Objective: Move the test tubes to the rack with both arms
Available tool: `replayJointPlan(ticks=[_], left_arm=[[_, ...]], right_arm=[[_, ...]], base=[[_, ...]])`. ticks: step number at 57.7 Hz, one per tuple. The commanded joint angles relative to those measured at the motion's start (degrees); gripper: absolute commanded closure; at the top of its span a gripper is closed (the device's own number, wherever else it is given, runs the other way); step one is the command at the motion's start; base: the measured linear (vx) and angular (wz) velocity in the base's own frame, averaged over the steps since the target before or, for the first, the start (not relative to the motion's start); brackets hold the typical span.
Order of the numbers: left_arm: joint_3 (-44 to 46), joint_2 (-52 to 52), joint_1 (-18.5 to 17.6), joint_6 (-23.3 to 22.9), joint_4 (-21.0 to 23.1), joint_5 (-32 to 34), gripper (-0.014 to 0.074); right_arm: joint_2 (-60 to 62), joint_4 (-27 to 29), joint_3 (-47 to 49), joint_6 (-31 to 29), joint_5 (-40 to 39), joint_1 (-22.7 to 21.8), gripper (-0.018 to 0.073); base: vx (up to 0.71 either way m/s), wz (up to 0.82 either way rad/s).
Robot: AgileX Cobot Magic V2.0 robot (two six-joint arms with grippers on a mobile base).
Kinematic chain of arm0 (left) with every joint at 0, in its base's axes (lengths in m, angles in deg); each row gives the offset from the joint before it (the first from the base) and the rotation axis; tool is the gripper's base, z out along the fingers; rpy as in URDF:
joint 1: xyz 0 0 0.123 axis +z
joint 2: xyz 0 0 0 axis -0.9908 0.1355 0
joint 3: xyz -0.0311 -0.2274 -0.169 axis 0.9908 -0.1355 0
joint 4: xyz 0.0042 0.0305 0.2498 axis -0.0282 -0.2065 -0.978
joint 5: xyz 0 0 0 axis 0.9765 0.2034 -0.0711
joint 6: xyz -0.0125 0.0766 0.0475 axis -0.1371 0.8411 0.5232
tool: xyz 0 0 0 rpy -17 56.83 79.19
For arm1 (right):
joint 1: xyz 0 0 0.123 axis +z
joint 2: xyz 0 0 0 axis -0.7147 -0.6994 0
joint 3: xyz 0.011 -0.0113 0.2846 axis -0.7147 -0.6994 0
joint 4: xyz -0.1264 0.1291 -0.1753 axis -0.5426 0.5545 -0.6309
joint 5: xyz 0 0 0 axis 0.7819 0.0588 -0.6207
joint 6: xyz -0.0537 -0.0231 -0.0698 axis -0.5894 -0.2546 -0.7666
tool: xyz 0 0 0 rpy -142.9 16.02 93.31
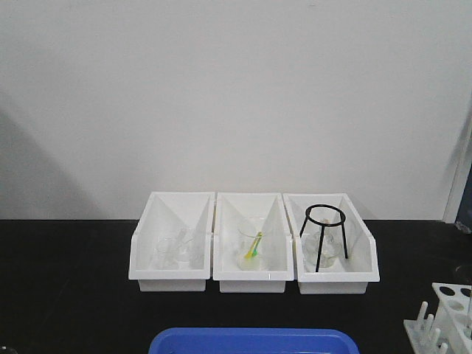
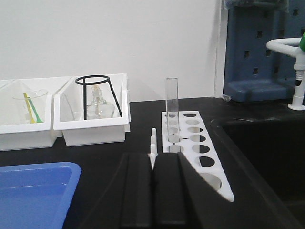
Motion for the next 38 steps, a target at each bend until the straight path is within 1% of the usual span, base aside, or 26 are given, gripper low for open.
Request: replayJointPlan(ticks=[1,38], left_arm=[[-1.49,-0.54,0.12,-0.5,0.25,4.36,0.0617],[-1.49,-0.54,0.12,-0.5,0.25,4.36,0.0617]], right_arm=[[0.0,-0.08,-0.66,-0.53,-4.23,0.12,0.0567],[0.46,-0.08,-0.66,-0.53,-4.2,0.06,0.0567]], base=[[0.0,0.0],[0.0,0.0]])
